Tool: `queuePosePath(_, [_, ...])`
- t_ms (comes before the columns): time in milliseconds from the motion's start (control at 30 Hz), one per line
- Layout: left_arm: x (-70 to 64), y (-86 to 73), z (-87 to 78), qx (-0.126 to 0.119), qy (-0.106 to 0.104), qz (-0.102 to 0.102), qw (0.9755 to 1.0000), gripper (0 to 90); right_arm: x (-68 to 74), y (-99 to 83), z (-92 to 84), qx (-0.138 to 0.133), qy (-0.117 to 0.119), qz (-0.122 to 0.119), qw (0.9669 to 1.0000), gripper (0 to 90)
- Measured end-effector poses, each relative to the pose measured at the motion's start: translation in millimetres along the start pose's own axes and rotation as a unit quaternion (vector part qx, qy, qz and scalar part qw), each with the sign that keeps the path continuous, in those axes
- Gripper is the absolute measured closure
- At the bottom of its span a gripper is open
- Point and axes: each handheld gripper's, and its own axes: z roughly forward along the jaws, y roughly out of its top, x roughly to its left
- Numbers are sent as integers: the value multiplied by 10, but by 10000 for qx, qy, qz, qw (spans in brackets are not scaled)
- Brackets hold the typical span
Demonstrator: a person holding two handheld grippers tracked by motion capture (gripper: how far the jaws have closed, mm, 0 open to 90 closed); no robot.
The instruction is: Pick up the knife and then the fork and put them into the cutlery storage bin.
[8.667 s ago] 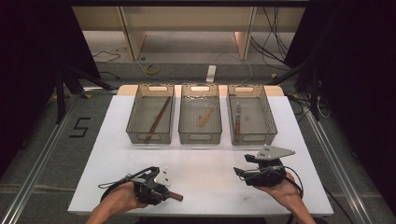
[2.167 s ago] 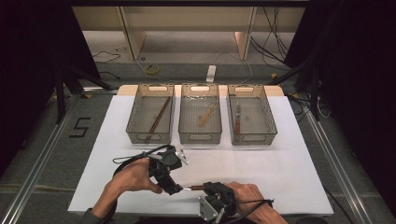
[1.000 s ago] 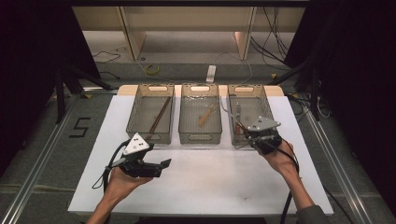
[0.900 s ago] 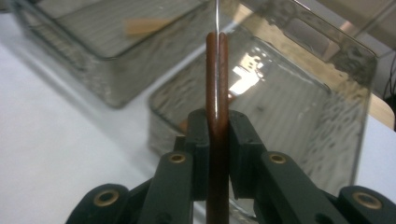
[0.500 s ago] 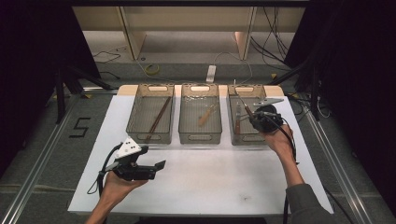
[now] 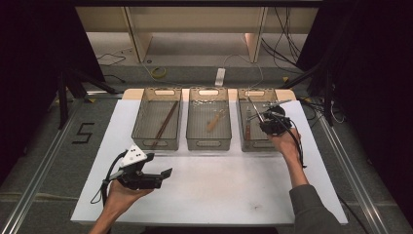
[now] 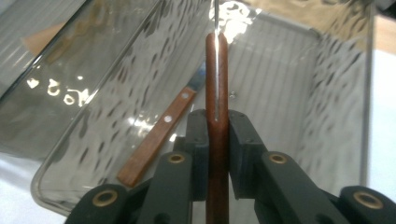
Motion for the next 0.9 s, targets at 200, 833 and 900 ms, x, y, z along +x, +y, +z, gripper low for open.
queuePosePath(200, [5, 1, 3, 18, -24, -32, 10000, 153, 4, 2, 1, -71, 246, 88, 9996, 609])
queuePosePath(833, [1, 4, 15, 95, -244, -181, 9995, 153, 399, -394, -584, -1240, 1737, -174, 9768, 335])
queuePosePath(900, [2, 7, 9, 81, -268, -198, 9994, 153, 442, -472, -656, -1431, 1878, -157, 9716, 323])
